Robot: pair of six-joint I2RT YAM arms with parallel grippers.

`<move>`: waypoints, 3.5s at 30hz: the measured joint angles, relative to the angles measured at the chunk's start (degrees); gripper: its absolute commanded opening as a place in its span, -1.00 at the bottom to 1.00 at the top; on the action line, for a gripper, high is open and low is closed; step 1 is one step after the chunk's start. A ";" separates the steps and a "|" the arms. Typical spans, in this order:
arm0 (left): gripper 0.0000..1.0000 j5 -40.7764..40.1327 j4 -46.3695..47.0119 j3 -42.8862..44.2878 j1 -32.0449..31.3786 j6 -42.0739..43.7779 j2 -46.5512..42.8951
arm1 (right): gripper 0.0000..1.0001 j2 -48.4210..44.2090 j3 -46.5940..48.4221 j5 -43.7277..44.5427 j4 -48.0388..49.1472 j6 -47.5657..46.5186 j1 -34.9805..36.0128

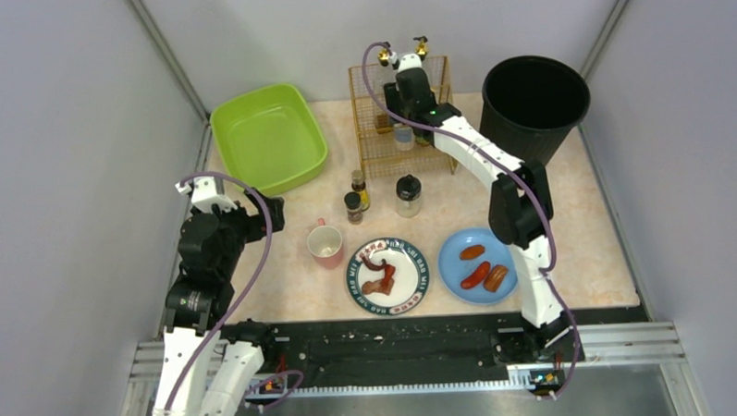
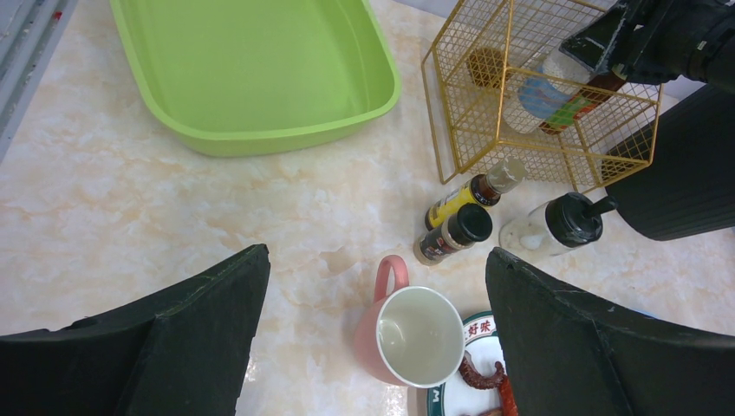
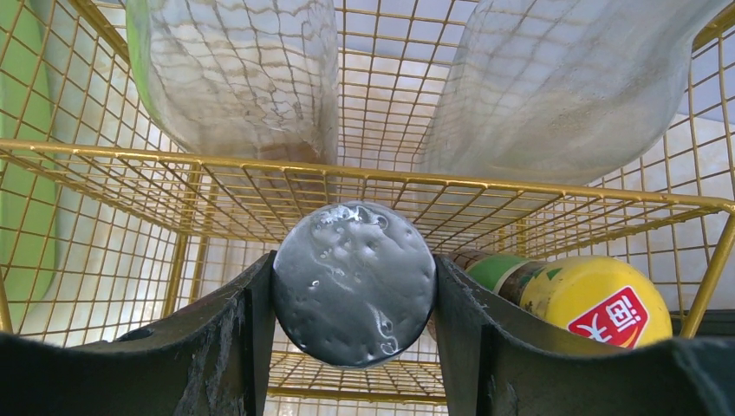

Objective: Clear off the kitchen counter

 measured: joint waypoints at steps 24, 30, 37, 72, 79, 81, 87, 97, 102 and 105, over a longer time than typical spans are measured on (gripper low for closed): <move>0.98 0.00 0.00 0.00 0.00 0.00 0.00 | 0.61 -10.58 -0.04 -0.46 -1.99 -0.52 1.44; 0.98 0.00 0.00 0.00 0.00 0.00 0.00 | 0.61 -20.22 -6.03 0.50 -2.45 -2.73 7.54; 0.98 0.04 0.00 0.00 0.00 0.00 0.00 | 0.60 -29.40 -18.58 -3.17 -1.11 -2.08 12.44; 0.98 0.48 0.00 0.00 0.00 -0.02 -0.66 | 0.87 -28.24 -43.34 0.42 4.72 8.90 10.36; 0.98 0.50 0.02 0.00 0.00 -0.02 -0.66 | 0.83 -27.12 -45.16 -1.46 5.70 10.62 9.51; 0.98 0.50 0.02 0.00 0.00 -0.02 -0.66 | 0.80 -27.06 -46.12 -2.03 5.88 10.86 9.51; 0.98 0.50 0.02 0.00 0.00 -0.02 -0.66 | 0.67 -26.93 -47.69 -2.82 6.14 11.30 9.51; 0.98 0.50 0.00 0.00 0.00 -0.02 -0.66 | -0.31 -26.91 -49.03 -1.68 6.80 10.99 9.92; 0.98 0.50 0.02 0.00 0.00 -0.02 -0.66 | -0.73 -26.91 -49.00 0.48 6.54 10.58 11.04; 0.98 0.50 0.00 0.00 0.00 -0.02 -0.63 | -0.85 -27.06 -48.96 2.16 6.16 9.99 12.04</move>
